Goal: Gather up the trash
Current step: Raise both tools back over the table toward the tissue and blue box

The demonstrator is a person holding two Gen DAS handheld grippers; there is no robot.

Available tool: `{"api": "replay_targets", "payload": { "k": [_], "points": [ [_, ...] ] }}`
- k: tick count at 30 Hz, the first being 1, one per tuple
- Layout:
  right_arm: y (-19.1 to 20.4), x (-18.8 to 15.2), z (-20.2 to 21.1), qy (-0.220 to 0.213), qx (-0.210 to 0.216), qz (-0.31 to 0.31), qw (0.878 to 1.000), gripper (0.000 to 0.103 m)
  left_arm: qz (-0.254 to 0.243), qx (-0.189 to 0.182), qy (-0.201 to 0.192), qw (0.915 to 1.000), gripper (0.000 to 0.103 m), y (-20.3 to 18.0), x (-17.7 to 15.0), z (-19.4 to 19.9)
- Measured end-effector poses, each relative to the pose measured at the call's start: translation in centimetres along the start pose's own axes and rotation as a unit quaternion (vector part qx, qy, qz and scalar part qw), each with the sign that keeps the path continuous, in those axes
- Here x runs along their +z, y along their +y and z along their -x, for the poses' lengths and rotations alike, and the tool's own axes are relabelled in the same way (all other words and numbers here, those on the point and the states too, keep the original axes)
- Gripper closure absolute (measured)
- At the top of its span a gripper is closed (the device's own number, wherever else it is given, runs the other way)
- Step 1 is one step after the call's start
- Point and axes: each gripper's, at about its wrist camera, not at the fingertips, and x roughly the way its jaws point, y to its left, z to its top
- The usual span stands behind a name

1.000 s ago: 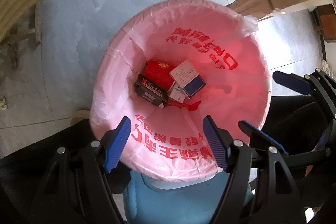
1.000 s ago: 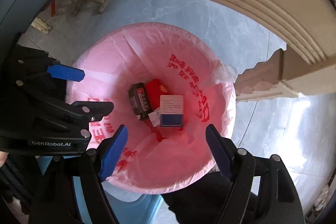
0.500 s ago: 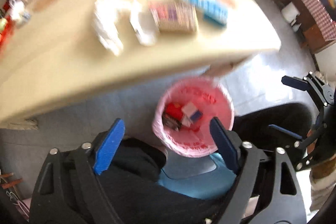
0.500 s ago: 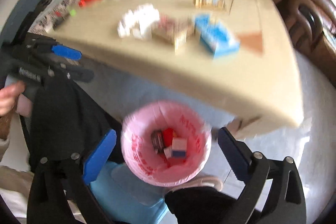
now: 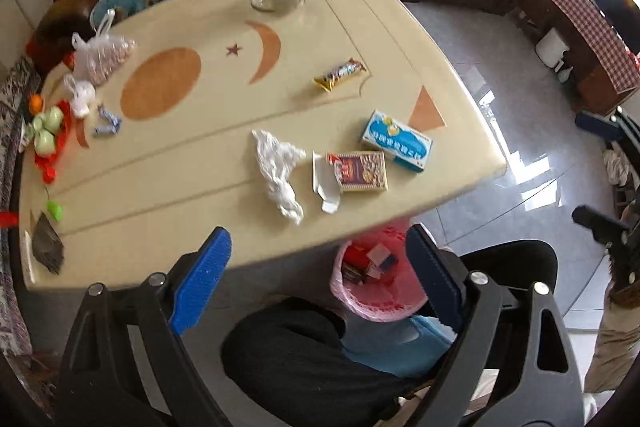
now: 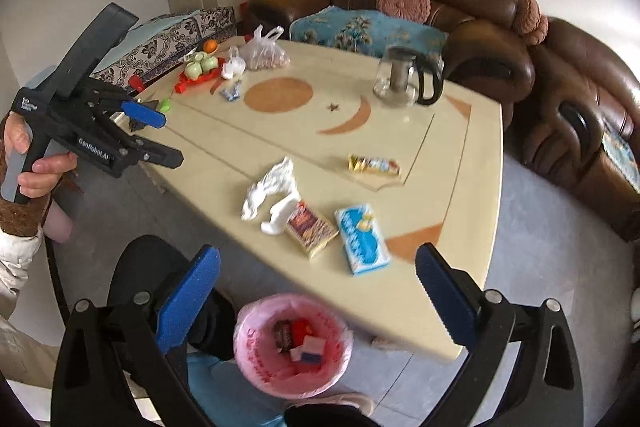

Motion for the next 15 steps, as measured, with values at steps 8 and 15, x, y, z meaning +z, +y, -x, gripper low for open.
{"api": "replay_targets", "payload": {
  "k": [8,15],
  "points": [
    [-1.9,2.1,-1.0,-0.003,0.017,-0.011,1.000,0.007,-0.004,0.006,0.024,0.9997,0.016,0.7,2.3,-1.9],
    [-3.9,2.9,-3.7,0.006,0.017,-0.025,1.000,0.007,-0.001,0.000,0.048,0.9989,0.016,1.7,3.6,-5.0]
  ]
}}
